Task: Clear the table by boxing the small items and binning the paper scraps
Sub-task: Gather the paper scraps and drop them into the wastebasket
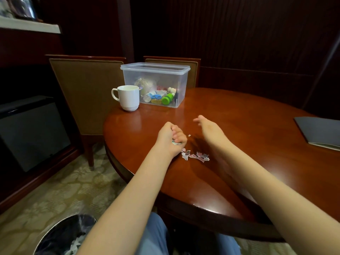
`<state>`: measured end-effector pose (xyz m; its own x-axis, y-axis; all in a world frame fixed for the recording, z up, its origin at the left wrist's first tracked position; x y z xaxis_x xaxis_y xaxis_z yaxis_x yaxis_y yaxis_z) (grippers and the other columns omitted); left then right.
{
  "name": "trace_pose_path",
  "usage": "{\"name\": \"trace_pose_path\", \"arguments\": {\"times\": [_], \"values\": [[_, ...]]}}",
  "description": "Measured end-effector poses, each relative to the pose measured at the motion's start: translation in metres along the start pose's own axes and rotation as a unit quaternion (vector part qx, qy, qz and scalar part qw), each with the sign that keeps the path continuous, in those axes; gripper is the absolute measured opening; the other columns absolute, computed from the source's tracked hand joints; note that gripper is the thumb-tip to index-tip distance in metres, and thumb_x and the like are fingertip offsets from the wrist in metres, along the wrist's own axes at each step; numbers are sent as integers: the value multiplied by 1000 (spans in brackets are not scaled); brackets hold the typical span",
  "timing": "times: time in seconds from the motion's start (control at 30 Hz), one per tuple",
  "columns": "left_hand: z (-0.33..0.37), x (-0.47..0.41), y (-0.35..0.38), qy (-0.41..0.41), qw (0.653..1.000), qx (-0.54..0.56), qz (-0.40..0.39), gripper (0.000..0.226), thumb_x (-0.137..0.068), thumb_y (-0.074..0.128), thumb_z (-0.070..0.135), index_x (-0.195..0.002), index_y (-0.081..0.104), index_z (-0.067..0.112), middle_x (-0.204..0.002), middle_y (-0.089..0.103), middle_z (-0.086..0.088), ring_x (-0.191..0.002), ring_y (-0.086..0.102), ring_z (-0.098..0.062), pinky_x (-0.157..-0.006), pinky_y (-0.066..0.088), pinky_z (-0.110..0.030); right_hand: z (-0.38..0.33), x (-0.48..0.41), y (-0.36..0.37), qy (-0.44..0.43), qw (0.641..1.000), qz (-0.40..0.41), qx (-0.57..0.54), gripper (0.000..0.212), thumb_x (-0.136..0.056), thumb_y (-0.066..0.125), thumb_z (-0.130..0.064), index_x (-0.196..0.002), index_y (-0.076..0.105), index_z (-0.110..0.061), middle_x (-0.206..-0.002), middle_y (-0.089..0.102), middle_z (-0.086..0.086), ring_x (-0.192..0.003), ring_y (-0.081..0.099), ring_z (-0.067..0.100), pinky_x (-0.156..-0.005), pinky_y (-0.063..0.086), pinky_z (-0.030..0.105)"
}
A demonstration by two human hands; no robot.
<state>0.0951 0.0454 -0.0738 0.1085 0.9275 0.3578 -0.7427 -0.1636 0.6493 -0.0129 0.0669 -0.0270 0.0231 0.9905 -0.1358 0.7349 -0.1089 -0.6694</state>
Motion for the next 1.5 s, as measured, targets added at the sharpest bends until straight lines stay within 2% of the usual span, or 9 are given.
{"name": "trace_pose_path", "arguments": {"times": [0.07, 0.17, 0.43, 0.7, 0.93, 1.1, 1.23, 1.37, 1.5], "values": [[1, 10, 0, 0, 999, 41, -4, 30, -64, 32, 1, -36, 28, 14, -35, 22, 5, -23, 18, -8, -26, 13, -11, 19, 10, -4, -13, 997, -55, 61, 46, -104, 19, -24, -135, 42, 1, -143, 42, 17, -132, 39, 28, -108, 27, 34], [3, 19, -10, -5, 996, 87, -8, 53, -84, 30, 5, -32, 26, 13, -34, 21, 4, -23, 16, -9, -27, 11, -11, 35, 20, 1, -7, 986, -137, 98, 50, -103, 22, -34, -147, 26, -12, -155, 25, 4, -142, 25, 19, -113, 18, 28], [7, 45, -29, -17, 990, 134, -38, 55, -91, 30, 11, -36, 30, 12, -37, 25, 3, -24, 20, -9, -26, 15, -11, 26, 3, 18, -16, 980, -135, 147, 57, -101, 25, -39, -148, 20, -8, -157, 18, 8, -144, 18, 23, -118, 12, 39], [7, 82, -48, -16, 984, 170, -46, 29, -96, 27, 9, -71, 43, 11, -40, 31, 2, -25, 26, -7, -25, 20, -12, 19, 3, 22, -103, 973, -170, 121, 43, -103, 24, -30, -141, 42, -18, -149, 38, -2, -138, 33, 14, -113, 20, 26], [-1, 107, -65, -7, 974, 219, -65, 32, -100, 32, 14, -72, 49, 11, -47, 44, 0, -26, 32, -5, -26, 25, -11, 18, 25, 16, -127, 973, -182, 65, 36, -101, 34, -25, -126, 60, -20, -135, 54, -4, -128, 46, 11, -104, 29, 19], [-19, 127, -96, -63, 953, 264, -135, 23, -71, 66, -5, -63, 51, 9, -42, 35, 0, -30, 22, -4, -27, 24, -13, 9, 27, 17, -142, 979, -132, 59, 35, -101, 36, -26, -124, 61, -18, -133, 56, -3, -119, 48, 7, -97, 31, 18], [-42, 136, -109, -65, 970, 224, -72, 11, -73, 46, 5, -65, 45, 13, -39, 32, 3, -23, 29, -6, -25, 22, -14, 1, 26, 34, -137, 971, -167, 107, 41, -102, 32, -31, -137, 47, -17, -146, 42, -2, -135, 38, 15, -110, 24, 25], [-62, 132, -120, -72, 976, 206, -6, 30, -93, 32, 4, -70, 49, 12, -38, 32, 3, -22, 28, -6, -24, 18, -11, 4, 36, 32, -134, 970, -171, 107, 40, -101, 34, -32, -135, 51, -18, -144, 44, -6, -134, 39, 12, -102, 25, 16], [-74, 134, -130, -90, 977, 191, -18, 27, -81, 35, -1, -72, 59, 6, -40, 33, 3, -23, 29, -6, -23, 20, -13, 11, 52, 28, -161, 964, -178, 116, 39, -101, 36, -29, -134, 52, -17, -143, 46, -7, -132, 41, 10, -99, 26, 13]]}}
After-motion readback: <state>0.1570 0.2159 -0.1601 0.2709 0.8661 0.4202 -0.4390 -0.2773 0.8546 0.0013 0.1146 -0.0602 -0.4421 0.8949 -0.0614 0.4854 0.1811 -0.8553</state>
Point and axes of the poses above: each hand's wrist, its own x-axis away from the middle knuckle, its own y-axis out of the palm, z = x × y, the point moved 4 cm from there along -x, towards the middle knuckle
